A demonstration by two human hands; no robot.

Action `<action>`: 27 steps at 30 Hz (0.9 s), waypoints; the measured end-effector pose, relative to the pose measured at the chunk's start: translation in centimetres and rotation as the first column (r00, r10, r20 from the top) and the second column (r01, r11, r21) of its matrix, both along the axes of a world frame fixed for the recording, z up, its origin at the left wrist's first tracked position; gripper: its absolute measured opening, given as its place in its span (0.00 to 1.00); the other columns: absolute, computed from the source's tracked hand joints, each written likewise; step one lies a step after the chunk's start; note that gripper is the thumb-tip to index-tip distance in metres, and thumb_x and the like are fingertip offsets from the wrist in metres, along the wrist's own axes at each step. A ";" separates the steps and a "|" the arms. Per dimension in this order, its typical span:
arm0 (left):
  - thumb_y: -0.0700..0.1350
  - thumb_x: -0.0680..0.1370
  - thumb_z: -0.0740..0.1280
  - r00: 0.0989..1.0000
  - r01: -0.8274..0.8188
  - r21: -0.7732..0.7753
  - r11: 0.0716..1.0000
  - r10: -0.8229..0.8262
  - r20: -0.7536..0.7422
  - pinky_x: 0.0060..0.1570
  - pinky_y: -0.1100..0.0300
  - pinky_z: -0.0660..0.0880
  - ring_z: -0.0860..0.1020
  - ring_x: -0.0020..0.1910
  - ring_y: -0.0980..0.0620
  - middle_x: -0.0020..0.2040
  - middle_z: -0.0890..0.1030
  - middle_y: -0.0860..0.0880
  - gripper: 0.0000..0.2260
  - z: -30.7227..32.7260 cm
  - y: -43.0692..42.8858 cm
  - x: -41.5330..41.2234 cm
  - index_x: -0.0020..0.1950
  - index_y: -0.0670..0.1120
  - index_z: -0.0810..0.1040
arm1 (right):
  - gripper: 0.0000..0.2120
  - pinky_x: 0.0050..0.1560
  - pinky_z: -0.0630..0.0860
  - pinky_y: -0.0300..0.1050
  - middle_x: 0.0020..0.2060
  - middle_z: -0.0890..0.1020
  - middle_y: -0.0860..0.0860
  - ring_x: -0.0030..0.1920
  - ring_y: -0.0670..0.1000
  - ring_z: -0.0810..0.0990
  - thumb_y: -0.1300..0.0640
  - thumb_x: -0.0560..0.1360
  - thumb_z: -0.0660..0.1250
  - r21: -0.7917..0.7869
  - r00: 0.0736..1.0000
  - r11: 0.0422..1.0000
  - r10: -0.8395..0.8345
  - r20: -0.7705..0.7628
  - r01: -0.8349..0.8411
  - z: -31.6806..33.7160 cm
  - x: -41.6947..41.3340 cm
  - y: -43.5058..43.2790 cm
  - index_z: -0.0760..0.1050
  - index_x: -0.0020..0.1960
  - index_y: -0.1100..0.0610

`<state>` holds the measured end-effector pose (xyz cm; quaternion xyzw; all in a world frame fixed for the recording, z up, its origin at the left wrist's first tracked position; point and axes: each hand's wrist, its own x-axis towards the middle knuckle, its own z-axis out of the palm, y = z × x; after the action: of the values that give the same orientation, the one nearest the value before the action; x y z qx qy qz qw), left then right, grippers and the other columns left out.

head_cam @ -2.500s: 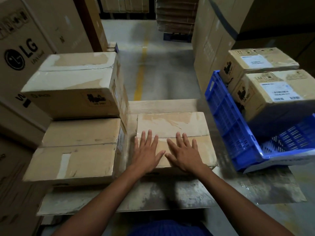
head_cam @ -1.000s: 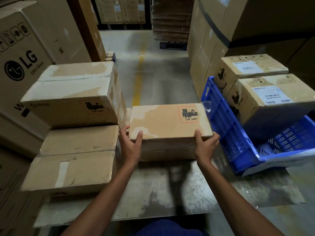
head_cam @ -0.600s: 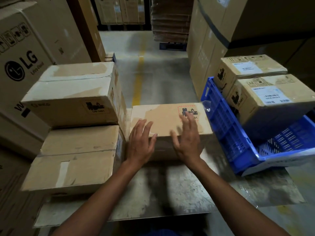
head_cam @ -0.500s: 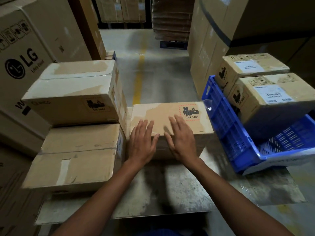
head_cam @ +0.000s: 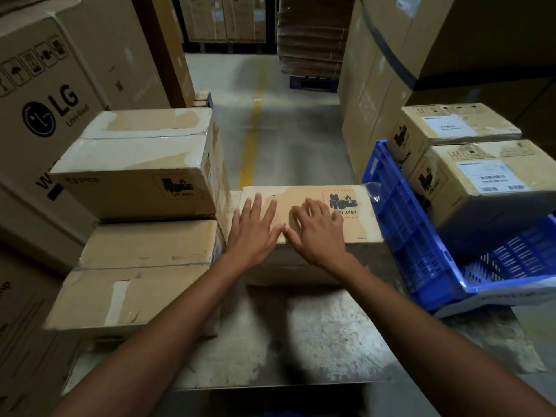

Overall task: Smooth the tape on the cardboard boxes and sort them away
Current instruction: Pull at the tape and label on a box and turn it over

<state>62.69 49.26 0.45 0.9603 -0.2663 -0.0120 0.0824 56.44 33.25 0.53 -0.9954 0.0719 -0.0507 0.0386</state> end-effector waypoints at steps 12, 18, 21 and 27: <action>0.59 0.82 0.52 0.991 -0.127 0.176 0.976 0.115 0.073 0.70 0.29 0.52 0.66 0.71 0.37 0.72 0.68 0.40 0.23 2.4 -4.1 0.3 0.73 0.50 0.66 | 0.21 0.65 0.64 0.67 0.66 0.71 0.56 0.65 0.58 0.68 0.38 0.80 0.53 -0.058 0.992 0.994 0.089 -0.088 -0.094 1.5 2.4 -1.9 0.69 0.68 0.47; 0.58 0.84 0.49 0.994 -0.108 0.029 0.994 0.109 -0.033 0.76 0.35 0.48 0.49 0.80 0.37 0.82 0.54 0.43 0.23 0.4 -3.7 0.7 0.79 0.52 0.59 | 0.27 0.71 0.54 0.73 0.74 0.64 0.54 0.73 0.60 0.62 0.33 0.81 0.45 -0.013 0.989 0.994 0.105 -0.107 -0.107 0.4 1.7 -3.0 0.60 0.76 0.42; 0.57 0.84 0.49 0.989 -0.136 0.100 0.986 0.140 -0.036 0.73 0.30 0.47 0.51 0.79 0.34 0.81 0.55 0.41 0.22 1.4 -4.8 1.2 0.77 0.51 0.60 | 0.34 0.72 0.55 0.72 0.75 0.64 0.53 0.73 0.60 0.62 0.30 0.77 0.41 0.043 0.982 0.991 0.131 -0.137 -0.126 1.3 2.2 -3.6 0.60 0.77 0.43; 0.49 0.82 0.59 0.999 0.006 0.006 1.000 -0.006 -0.045 0.75 0.35 0.51 0.52 0.80 0.38 0.81 0.54 0.40 0.23 1.5 -8.0 -0.3 0.77 0.48 0.62 | 0.33 0.76 0.45 0.68 0.81 0.50 0.59 0.81 0.58 0.48 0.36 0.82 0.49 0.097 0.978 0.994 0.069 -0.195 -0.051 0.9 0.3 -6.2 0.49 0.82 0.51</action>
<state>62.39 41.30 1.98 0.9593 -0.2670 -0.0347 0.0856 56.72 27.05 1.45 -0.9944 0.0475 0.0529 0.0782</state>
